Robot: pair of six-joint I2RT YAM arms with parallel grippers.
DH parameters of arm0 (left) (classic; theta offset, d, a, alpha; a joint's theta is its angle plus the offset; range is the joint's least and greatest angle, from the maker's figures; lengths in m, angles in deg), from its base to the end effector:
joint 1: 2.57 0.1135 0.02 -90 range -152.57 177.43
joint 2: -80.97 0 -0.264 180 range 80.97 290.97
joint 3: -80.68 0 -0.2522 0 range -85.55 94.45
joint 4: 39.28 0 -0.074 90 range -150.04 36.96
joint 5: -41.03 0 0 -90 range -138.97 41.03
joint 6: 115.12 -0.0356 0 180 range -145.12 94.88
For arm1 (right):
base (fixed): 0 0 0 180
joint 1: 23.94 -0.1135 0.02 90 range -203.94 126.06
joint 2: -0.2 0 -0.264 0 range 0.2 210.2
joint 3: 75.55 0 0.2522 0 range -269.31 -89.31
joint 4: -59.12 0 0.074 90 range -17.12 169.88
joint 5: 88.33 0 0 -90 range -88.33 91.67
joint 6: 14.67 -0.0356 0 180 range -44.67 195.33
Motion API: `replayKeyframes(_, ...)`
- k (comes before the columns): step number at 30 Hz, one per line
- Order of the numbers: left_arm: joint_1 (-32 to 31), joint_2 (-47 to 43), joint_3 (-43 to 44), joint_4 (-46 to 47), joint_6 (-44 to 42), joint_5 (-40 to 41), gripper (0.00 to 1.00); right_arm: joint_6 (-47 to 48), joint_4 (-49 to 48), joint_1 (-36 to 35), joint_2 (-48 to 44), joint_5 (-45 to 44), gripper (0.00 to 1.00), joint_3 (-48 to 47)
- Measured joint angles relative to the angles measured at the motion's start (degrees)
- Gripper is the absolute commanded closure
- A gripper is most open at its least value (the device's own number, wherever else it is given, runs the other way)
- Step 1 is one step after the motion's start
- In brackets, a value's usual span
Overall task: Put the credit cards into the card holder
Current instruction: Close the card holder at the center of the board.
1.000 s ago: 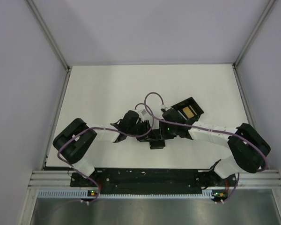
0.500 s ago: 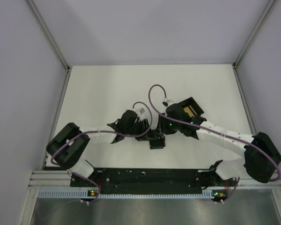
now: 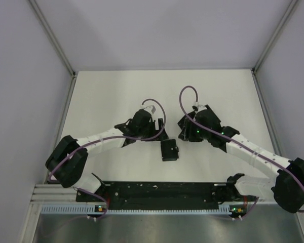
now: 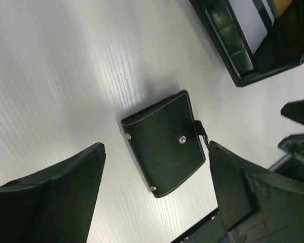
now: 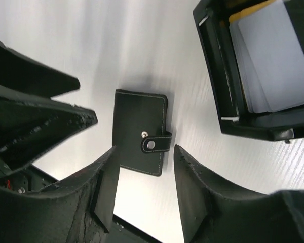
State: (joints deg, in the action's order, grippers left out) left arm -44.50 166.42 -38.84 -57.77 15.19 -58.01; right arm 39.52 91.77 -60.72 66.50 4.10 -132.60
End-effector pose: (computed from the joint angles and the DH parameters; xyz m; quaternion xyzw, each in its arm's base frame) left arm 0.2246 -0.2092 0.1951 0.0441 0.9153 -0.3135 0.2491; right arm 0.1948 0.1475 0.2415 -0.0164 0.9129 0.2568 0.3169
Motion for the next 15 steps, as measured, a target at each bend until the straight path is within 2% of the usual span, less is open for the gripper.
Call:
replayKeyframes(1,0.04,-0.13,0.57,-0.39,-0.33,1.18,0.09,0.37,0.17,0.09,-0.31,0.55,0.5,0.7)
replayKeyframes(2,0.11,-0.22,1.27,-0.87,-0.85,2.29,0.07,0.5,0.46,0.09,-0.7,0.79,0.41,1.2)
replayKeyframes(5,0.28,-0.33,3.39,-1.86,-1.57,4.63,0.02,0.98,0.79,0.11,-4.04,0.68,0.06,3.43)
replayKeyframes(6,0.28,-0.5,3.85,-1.86,-1.57,5.62,0.02,0.9,1.31,0.13,-5.25,0.44,0.01,3.69)
replayKeyframes(11,0.63,-2.25,4.11,0.72,-1.53,11.5,0.02,2.75,1.68,0.24,-11.41,-2.69,0.01,3.74)
replayKeyframes(15,1.57,-1.88,6.82,2.51,-3.04,13.94,0.02,4.04,2.82,1.7,-10.64,-5.55,0.03,1.18)
